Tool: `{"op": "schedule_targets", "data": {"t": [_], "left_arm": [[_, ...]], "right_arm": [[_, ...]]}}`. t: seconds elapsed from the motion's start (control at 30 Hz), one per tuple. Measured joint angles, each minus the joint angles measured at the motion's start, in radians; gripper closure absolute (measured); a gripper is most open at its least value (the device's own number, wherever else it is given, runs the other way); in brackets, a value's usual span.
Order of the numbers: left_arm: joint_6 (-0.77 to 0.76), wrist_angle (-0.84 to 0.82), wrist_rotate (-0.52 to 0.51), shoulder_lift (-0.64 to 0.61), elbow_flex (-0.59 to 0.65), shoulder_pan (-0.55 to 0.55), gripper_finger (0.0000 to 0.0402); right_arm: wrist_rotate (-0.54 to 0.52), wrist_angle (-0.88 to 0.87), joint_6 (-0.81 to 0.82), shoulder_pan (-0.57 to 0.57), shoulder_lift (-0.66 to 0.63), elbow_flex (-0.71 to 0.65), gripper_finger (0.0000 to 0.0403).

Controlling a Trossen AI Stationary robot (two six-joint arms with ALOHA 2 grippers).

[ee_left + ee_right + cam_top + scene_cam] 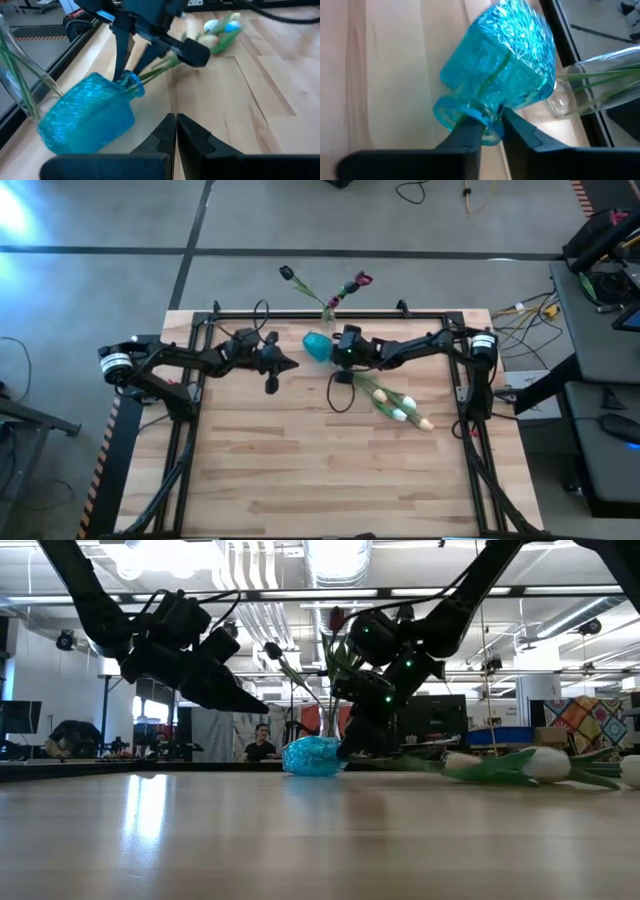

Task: Sort flowers into vase by color
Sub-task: Adjust the blue vase

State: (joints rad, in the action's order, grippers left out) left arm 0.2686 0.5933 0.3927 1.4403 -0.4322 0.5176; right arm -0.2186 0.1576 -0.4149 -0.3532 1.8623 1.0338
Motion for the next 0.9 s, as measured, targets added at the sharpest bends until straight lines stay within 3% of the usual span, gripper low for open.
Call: {"op": "schedule_targets", "data": {"t": [0.07, 0.17, 0.5, 0.9], "left_arm": [[-0.005, 0.011, 0.0, 0.0, 0.01, 0.002, 0.0402], [-0.023, 0.067, 0.0, 0.0, 0.032, 0.005, 0.0402], [-0.077, 0.19, 0.003, 0.0, 0.091, 0.006, 0.0402], [-0.116, 0.217, 0.017, 0.0, 0.102, 0.006, 0.0402]], "right_arm": [[-0.001, -0.04, 0.018, -0.002, -0.007, 0.02, 0.0372], [0.017, -0.156, 0.048, -0.008, -0.022, 0.067, 0.0372], [0.234, -0.667, 0.25, -0.047, -0.039, 0.329, 0.0372], [0.399, -0.998, 0.417, -0.087, -0.038, 0.496, 0.0374]]}}
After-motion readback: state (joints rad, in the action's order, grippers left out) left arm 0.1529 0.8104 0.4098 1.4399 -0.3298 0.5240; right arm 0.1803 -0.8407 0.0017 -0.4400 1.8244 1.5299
